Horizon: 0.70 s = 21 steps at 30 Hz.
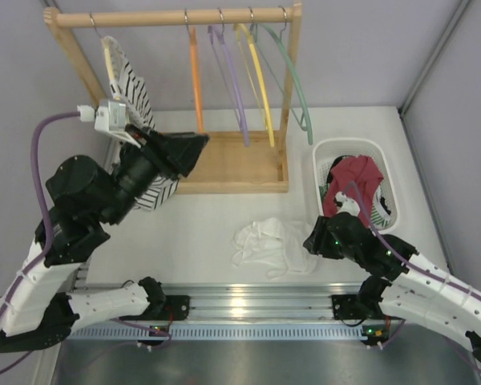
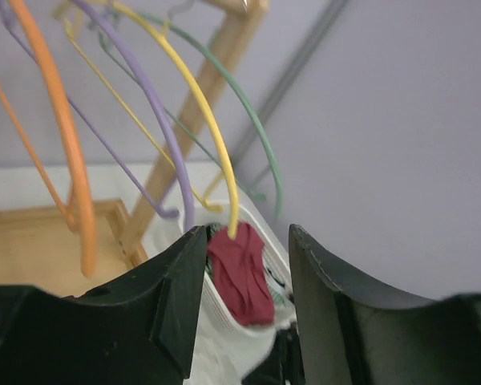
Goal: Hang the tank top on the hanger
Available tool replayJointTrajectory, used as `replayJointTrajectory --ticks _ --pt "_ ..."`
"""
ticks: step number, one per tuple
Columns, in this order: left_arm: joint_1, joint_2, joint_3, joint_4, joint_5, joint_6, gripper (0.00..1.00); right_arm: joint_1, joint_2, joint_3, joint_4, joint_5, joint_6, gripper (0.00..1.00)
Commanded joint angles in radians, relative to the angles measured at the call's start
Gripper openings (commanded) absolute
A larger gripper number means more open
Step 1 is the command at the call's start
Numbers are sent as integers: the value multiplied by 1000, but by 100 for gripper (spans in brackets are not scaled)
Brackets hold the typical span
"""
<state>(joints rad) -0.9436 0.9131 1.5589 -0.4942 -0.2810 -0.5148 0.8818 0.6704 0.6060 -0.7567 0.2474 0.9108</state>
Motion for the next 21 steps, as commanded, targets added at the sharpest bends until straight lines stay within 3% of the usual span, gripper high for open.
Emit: replayJointTrajectory --ticks 1,3,7,11,15,21 --pt "-1 169 188 -70 -314 153 51 14 -18 55 -24 26 -29 51" --pt "-1 239 331 -92 -427 235 62 16 -41 57 -32 29 -27 52" --pt "-1 415 499 -104 -605 373 68 14 -68 66 -56 35 -27 52" --pt "6 562 688 -161 -691 489 73 14 -69 78 -79 35 -36 52" --pt "57 647 788 -268 -646 467 73 14 -72 81 -84 29 -41 53" --pt "212 681 816 -348 -442 366 73 14 -68 78 -84 12 -44 52"
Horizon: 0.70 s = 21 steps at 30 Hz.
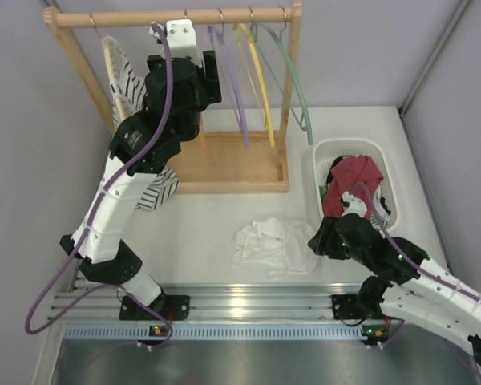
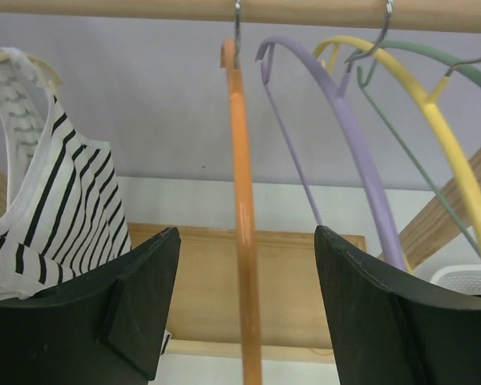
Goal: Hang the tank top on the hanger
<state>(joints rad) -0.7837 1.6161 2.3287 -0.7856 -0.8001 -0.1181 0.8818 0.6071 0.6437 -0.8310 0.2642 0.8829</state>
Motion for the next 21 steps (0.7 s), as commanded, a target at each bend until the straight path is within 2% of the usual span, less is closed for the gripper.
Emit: replayJointTrajectory --ticks 1,9,21 --pt "75 -19 37 -57 116 -35 73 14 -7 39 -13 -6 -16 52" --pt "184 -2 -3 -46 318 -54 71 16 -26 36 -28 -8 -12 53" --pt "210 25 -34 -61 358 -71 65 14 -47 19 -40 -8 -1 52"
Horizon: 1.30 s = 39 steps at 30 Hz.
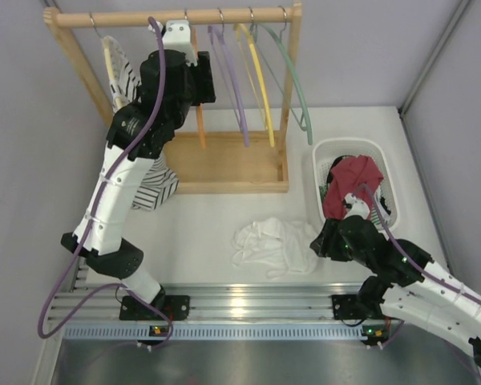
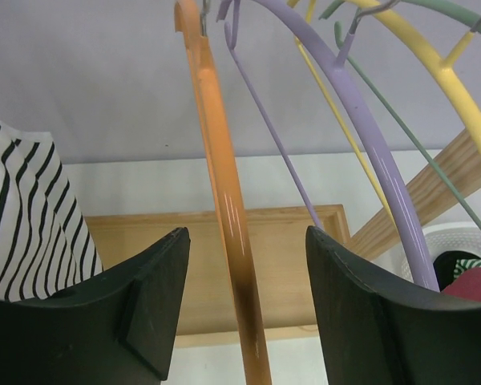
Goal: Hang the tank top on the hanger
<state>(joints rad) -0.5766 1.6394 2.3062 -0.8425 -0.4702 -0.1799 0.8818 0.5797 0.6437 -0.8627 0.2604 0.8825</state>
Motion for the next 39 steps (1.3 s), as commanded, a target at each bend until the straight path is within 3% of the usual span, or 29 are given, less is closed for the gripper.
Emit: replayJointTrajectory --ticks 1,30,39 --pt "3 0 -27 -3 28 -16 64 14 -21 16 -10 -4 -1 52" --pt "-101 -47 -111 -52 -217 10 47 13 2 -21 14 -13 -4 47" --pt "-103 -53 -113 -63 -269 26 32 14 11 -16 16 -16 -7 45"
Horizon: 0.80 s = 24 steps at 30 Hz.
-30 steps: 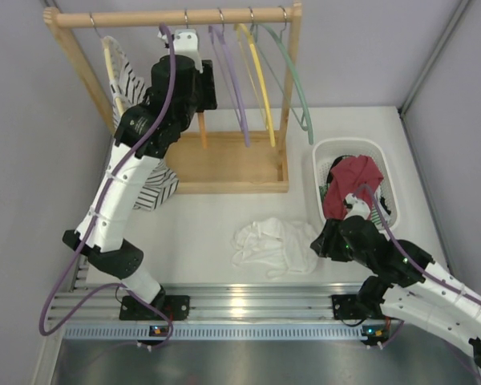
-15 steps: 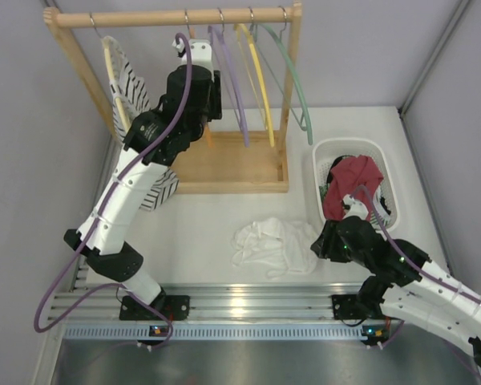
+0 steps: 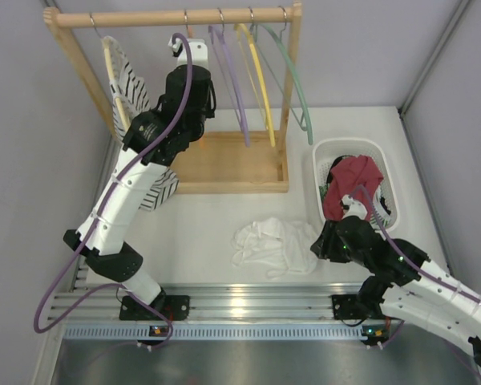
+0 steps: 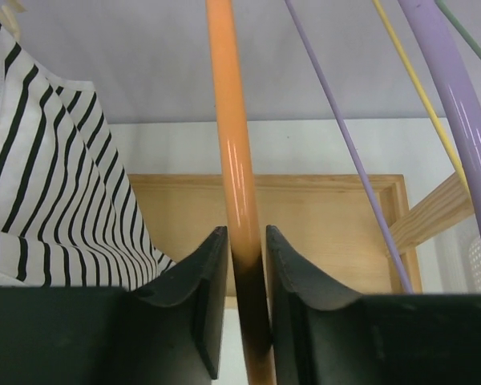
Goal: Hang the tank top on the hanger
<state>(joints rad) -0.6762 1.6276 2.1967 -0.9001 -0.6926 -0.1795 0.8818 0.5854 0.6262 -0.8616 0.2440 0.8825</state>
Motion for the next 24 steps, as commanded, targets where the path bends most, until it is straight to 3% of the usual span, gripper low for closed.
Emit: replayJointTrajectory --ticks 1,6,9,24 --pt "-2 -41 -3 -6 -50 29 28 14 5 3 18 0 -10 45" --pt "-2 -51 -3 -6 -74 46 14 13 11 1 22 -5 -10 45" --pt "-2 -58 -8 3 -90 66 0 14 16 3 26 -9 -13 44" --pt "-2 -117 -43 208 -91 153 0 14 16 9 32 -3 -25 41"
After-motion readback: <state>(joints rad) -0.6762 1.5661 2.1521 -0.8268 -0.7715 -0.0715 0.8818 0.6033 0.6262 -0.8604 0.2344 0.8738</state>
